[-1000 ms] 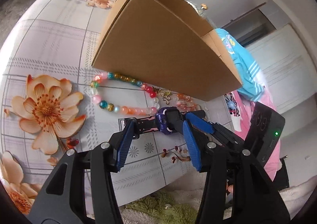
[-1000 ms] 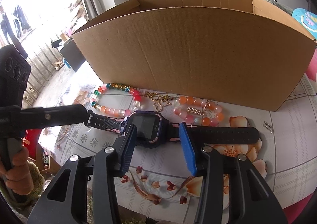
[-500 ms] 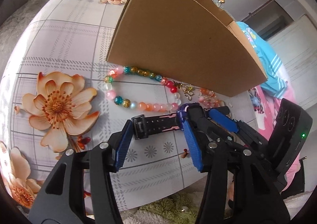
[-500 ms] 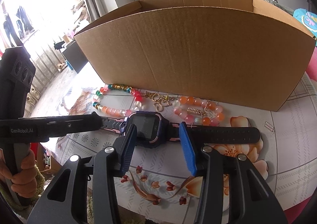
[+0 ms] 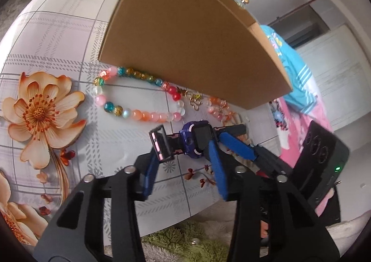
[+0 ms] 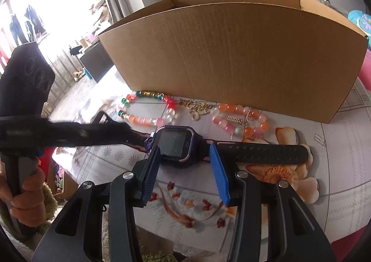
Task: Organize jewelry
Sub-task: 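Grasp the purple smartwatch strap buckle with the left tool while the right tool grips the watch face, then lift the smartwatch with both tools and carry it over the cardboard box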
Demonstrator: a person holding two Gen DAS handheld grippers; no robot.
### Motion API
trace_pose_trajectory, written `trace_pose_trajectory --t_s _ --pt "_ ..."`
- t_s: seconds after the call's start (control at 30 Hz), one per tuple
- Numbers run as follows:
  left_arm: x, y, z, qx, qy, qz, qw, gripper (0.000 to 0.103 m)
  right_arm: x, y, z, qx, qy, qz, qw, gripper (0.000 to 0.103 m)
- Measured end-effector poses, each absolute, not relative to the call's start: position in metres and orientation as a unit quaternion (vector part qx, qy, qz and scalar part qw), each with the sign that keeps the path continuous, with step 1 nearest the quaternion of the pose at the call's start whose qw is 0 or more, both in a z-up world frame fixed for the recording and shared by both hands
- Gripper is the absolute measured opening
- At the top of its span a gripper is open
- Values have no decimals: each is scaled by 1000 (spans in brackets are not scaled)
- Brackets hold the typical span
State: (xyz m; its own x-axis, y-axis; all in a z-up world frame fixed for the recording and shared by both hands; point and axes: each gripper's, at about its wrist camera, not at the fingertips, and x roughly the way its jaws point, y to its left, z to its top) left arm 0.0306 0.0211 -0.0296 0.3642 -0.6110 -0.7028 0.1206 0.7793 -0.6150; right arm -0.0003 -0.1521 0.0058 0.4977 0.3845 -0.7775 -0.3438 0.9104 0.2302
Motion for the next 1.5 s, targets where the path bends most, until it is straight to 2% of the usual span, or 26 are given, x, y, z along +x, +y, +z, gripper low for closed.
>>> trace_pose_trajectory --t_s 0.07,0.13,0.43,0.47,0.63,0.87,1.1,1.17,1.23,1.43,1.5 --pt "30 18 -29 -223 516 -223 797 27 -3 -152 6 22 455 210 865 44" --pt "30 17 -27 -213 515 -217 802 24 -6 -151 6 17 455 208 866 44" --pt "40 4 -27 -159 519 -170 823 23 -6 -142 6 0 454 204 868 44" --pt "40 1 -26 -142 517 -161 829 19 -6 -141 5 -1 453 204 868 44" --pt "40 -10 -25 -89 509 -142 844 13 -8 -141 5 -2 449 205 870 44" --pt "38 -19 -24 -49 500 -139 854 11 -15 -185 19 36 440 154 884 44" --pt "38 -15 -26 -66 495 -151 853 10 1 -224 7 73 460 84 881 44" --pt "38 -13 -26 -69 494 -153 853 10 5 -220 4 60 458 88 882 53" --pt "37 -11 -27 -69 493 -154 854 9 7 -214 5 53 461 94 881 57" --pt "37 -11 -26 -73 490 -157 854 9 7 -226 5 159 468 165 853 55" --pt "38 -12 -26 -73 490 -158 854 9 6 -221 6 157 464 170 855 53"
